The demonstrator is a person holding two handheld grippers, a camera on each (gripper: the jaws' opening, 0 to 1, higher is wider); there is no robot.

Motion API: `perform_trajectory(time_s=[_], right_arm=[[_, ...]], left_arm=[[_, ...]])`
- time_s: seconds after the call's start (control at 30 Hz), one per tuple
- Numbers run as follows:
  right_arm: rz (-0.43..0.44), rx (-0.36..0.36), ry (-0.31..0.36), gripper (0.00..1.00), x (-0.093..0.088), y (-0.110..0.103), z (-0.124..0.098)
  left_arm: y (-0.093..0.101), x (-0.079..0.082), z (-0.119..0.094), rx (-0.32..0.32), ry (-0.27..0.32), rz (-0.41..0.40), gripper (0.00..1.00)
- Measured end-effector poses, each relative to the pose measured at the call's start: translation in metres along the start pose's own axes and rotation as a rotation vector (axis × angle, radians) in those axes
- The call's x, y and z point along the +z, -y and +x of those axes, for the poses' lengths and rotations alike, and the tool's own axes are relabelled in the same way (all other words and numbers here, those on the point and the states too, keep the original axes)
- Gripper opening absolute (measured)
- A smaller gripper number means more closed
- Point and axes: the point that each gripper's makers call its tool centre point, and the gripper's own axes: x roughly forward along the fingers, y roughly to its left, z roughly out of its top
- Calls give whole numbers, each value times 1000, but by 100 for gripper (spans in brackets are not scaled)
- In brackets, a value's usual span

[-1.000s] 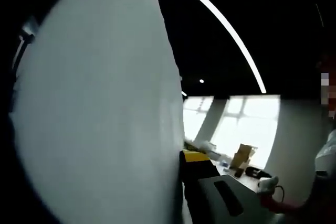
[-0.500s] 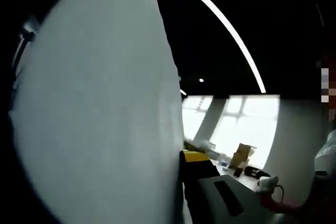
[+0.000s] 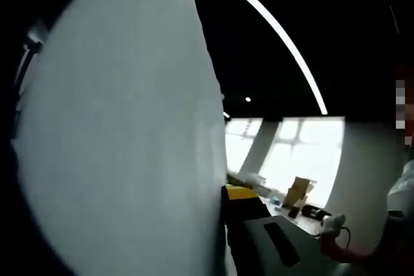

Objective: Organize the stack of printing papers by aligning and flattening the scattered papers on the table

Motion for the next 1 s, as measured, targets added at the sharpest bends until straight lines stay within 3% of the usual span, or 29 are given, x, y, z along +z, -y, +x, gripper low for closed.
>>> perform_trajectory(time_s=[0.2, 1.0], right_arm=[[-19, 3, 11, 0, 0, 2, 1], [2, 21, 53, 0, 9, 2, -2]], left_arm=[[-1, 1, 0, 5, 1, 1, 6], [-3, 2, -1, 13, 7, 1, 6]])
